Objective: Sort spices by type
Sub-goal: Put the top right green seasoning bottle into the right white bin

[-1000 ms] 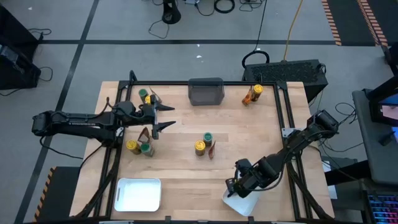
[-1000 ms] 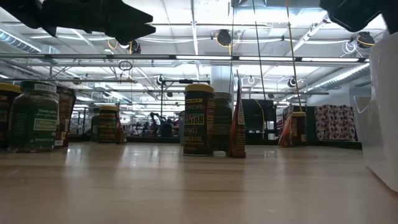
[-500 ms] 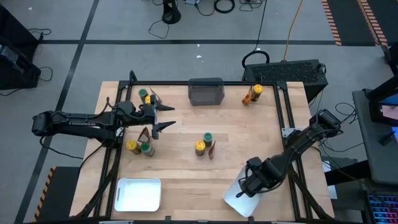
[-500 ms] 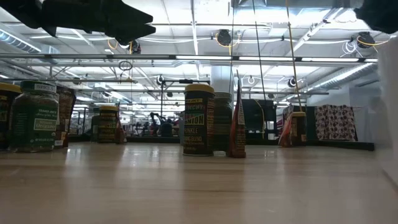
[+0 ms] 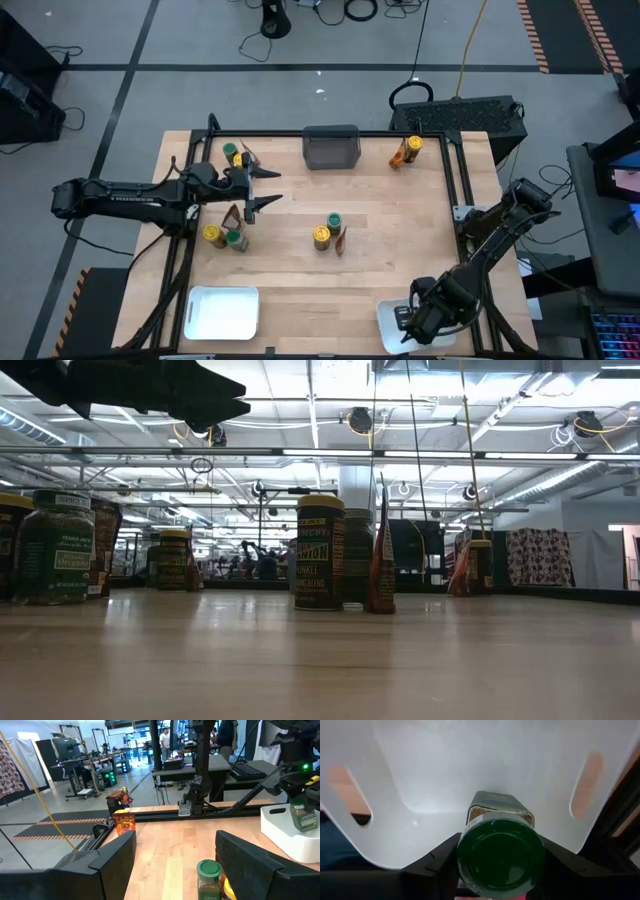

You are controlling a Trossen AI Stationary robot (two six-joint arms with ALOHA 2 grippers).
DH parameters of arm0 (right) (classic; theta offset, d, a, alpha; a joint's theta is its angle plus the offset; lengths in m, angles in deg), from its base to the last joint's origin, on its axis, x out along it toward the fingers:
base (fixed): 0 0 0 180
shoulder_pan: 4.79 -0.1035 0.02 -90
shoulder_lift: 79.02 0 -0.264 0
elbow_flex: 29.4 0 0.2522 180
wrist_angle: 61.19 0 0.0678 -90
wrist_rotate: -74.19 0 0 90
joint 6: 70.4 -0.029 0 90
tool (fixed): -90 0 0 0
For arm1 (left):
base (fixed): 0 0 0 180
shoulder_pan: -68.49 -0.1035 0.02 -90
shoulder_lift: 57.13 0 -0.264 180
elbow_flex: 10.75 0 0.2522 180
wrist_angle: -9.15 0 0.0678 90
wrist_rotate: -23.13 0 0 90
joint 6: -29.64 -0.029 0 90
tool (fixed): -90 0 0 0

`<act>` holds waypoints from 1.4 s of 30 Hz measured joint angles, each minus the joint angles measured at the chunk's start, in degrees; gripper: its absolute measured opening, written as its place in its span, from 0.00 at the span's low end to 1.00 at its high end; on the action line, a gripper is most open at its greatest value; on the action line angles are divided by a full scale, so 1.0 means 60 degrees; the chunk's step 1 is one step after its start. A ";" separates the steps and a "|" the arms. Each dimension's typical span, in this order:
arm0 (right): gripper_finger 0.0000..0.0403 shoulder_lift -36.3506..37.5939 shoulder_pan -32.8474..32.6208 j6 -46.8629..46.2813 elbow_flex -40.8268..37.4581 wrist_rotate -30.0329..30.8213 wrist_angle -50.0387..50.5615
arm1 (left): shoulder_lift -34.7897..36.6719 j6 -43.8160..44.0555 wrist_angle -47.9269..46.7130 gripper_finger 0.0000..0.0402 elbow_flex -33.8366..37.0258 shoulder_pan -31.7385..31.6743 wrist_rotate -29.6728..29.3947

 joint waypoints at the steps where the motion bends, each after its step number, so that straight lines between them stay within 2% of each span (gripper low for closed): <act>1: 0.49 -0.0006 0.0005 -0.0011 0.0000 0.0010 0.0079 | 0.0000 0.0000 0.0000 0.69 0.0000 0.0000 0.0000; 10: 0.49 -0.0005 0.0066 0.0070 0.0000 0.0054 0.0409 | 0.0000 0.0009 0.0049 0.69 0.0000 0.0000 0.0226; 20: 0.49 0.0003 0.0066 0.0183 0.0000 0.0147 0.1655 | 0.0000 0.0017 0.0051 0.69 0.0000 0.0000 0.0226; 25: 0.49 0.0005 0.0013 0.0369 0.0000 0.1144 0.1689 | 0.0000 0.0011 0.0044 0.69 0.0000 0.0000 0.0226; 28: 0.49 0.0005 -0.0033 0.0402 0.0000 0.1361 0.1810 | 0.0000 0.0011 0.0040 0.69 0.0000 0.0000 0.0226; 42: 0.49 0.0002 -0.0298 0.0310 -0.0004 0.1311 0.2067 | 0.0000 0.0011 0.0033 0.69 0.0000 0.0000 0.0229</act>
